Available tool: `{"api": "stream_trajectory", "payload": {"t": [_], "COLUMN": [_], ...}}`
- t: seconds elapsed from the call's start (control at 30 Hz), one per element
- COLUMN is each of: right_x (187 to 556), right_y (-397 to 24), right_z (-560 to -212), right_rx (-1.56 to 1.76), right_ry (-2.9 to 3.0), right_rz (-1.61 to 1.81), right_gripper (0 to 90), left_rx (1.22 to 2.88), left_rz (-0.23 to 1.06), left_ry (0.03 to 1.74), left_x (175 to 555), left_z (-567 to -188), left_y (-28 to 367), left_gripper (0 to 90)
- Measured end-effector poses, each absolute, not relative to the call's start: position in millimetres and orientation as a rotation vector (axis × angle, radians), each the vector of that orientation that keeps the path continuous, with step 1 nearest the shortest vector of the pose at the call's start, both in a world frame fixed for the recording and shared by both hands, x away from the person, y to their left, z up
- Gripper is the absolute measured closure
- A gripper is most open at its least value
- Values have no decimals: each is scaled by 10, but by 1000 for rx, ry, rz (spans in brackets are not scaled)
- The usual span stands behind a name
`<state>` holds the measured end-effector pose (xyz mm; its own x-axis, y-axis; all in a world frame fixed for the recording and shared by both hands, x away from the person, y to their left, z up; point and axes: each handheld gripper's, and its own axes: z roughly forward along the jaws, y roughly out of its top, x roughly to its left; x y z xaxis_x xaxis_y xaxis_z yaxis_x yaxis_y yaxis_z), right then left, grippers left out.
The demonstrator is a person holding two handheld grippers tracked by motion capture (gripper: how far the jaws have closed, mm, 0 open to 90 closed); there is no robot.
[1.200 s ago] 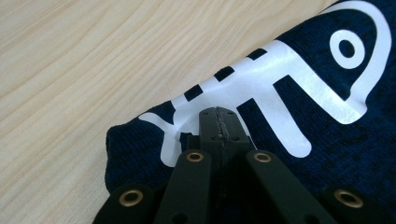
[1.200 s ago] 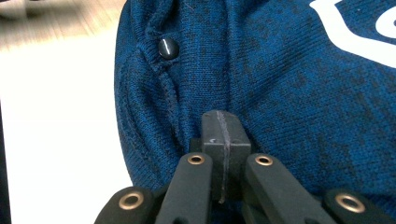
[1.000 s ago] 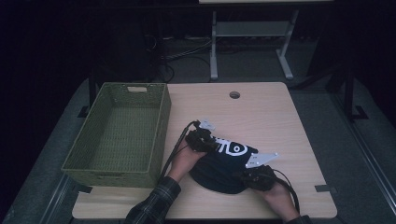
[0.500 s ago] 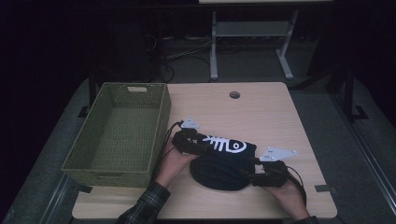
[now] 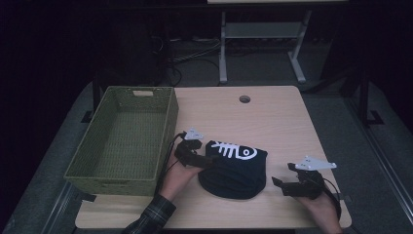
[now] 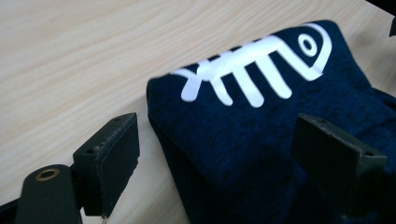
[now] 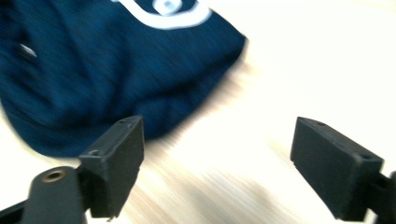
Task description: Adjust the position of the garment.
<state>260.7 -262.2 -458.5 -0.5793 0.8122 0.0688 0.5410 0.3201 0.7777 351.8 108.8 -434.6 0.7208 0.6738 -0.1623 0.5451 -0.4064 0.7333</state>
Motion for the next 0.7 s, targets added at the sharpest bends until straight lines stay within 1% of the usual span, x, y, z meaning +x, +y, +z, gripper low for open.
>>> {"api": "stream_trajectory", "payload": {"t": [0.23,0.47,0.7], "right_x": [2690,2703,2734], "right_y": [-2716,-2699,-2705], "right_z": [-4751,-4799,-4823], "right_rx": [1279,1296,1321], "right_ry": [2233,2225,2225], "right_rz": [1042,986,954], "right_gripper": [131,88,80], "left_rx": [2138,2171,2181], "left_rz": [154,128,152], "left_ry": [956,967,941], "left_x": [3548,3569,3552], "left_z": [-4542,-4660,-4683], "left_y": [1092,1086,1079], "left_gripper": [150,139,147]}}
